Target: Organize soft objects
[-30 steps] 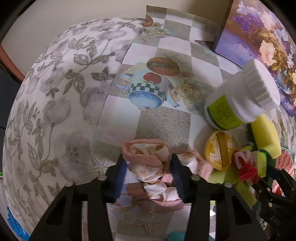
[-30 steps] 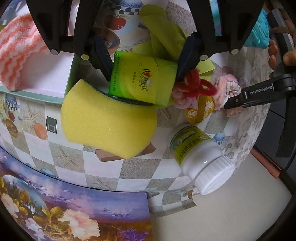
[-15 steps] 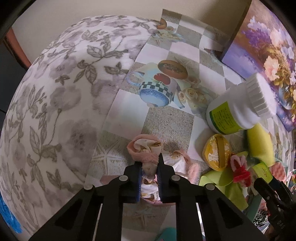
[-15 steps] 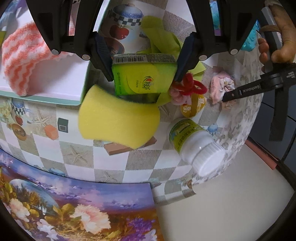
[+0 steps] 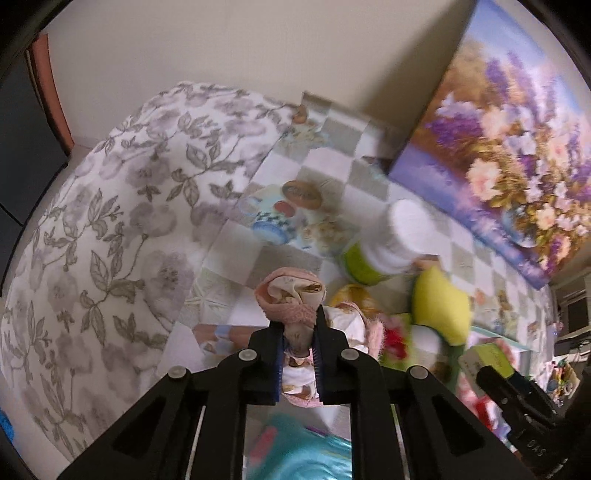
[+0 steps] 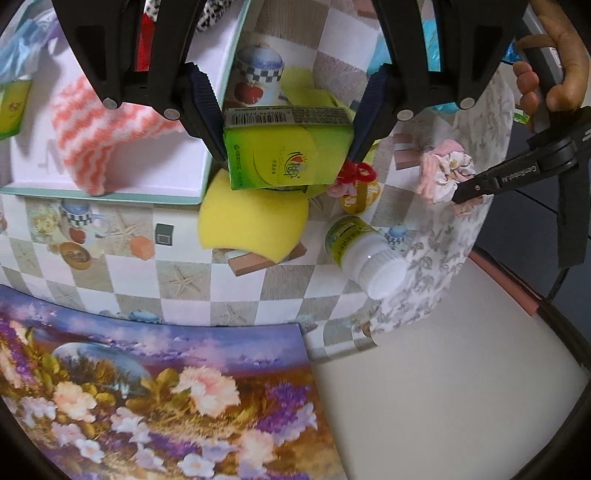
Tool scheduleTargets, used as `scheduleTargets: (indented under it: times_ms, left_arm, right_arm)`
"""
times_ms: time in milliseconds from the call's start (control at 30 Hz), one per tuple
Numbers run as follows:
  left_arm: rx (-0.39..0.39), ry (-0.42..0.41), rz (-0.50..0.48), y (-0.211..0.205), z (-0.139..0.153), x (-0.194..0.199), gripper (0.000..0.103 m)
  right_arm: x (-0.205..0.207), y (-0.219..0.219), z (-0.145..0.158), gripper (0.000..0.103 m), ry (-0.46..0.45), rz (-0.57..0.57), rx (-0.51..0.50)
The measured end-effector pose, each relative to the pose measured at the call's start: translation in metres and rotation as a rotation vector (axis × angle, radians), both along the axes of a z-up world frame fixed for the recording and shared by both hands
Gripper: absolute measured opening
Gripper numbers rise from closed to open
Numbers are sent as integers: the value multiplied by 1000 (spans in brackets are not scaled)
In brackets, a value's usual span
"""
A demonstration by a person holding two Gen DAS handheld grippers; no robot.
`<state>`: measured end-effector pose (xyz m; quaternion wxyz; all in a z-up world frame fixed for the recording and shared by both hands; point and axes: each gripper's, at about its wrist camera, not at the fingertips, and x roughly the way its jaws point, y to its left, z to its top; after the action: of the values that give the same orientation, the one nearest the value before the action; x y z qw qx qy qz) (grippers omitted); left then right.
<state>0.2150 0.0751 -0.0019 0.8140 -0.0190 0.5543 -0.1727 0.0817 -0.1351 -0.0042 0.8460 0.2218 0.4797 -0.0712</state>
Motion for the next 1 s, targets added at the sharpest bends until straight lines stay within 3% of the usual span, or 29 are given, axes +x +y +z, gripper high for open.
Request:
scheduleTargets:
  times_ms: [300,600,1000]
  left_arm:
    - [-63,-17,-27,-33,23,-42,14]
    - [-103,29,-102,-86,16,-94,14]
    - [-62,18,-248,-156,9,-149,14]
  right_arm:
    - [-39,-13,19,68,-23,-43,15]
    - [-84,-45,24,68,-8,-147,0]
    - [-138,-111,27,68,23,-314,-42]
